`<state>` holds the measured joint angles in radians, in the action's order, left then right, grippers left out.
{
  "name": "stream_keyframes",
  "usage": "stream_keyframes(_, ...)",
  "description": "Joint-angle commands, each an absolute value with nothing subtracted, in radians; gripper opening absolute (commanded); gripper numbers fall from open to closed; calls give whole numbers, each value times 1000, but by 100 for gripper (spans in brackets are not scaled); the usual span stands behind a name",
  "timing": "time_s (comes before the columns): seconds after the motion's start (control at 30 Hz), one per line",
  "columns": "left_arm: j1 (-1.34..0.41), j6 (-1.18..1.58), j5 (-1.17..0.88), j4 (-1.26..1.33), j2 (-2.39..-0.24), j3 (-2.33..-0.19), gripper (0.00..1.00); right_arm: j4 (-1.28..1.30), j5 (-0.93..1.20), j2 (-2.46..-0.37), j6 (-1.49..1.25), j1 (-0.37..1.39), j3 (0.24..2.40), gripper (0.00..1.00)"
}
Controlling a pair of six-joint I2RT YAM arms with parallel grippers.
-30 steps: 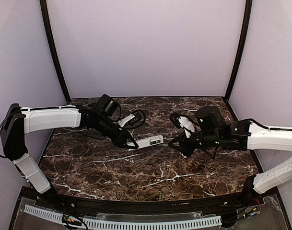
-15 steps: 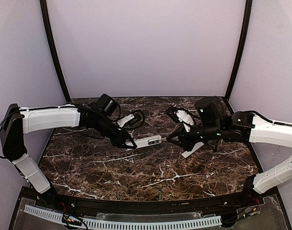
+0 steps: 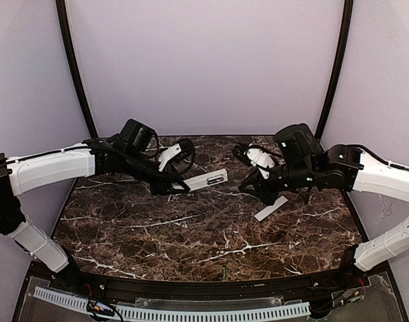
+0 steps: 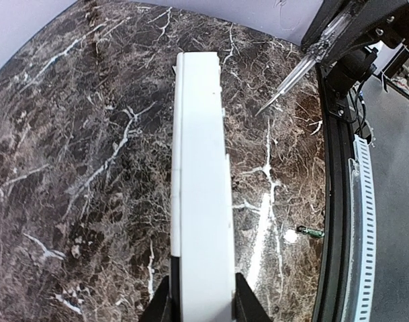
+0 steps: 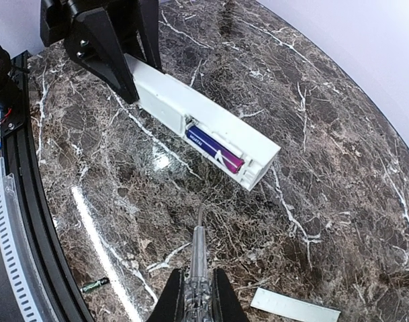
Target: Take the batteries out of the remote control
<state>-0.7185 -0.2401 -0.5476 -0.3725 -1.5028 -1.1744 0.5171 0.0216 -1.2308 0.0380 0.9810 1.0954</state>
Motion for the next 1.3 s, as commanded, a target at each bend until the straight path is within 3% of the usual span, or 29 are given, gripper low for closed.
stream_keyframes(0.0,-725,-446,-531,-337,-1457,-1161,0,565,5,-1237,120,977,1148,0)
stream_keyframes(0.3,-726,-533,-519,-294,-1510,-1184,0,622,76,-1244,220,1002,1207,0)
stream_keyframes(0.53,-725,-455,-487,-206,-1528,-1142,0,624,5,-1283,237,1017,1226,0)
stream_keyframes(1.27,-725,-365,-514,-302,-1554,-1207,0,612,-255,-1394,302,1037,1319,0)
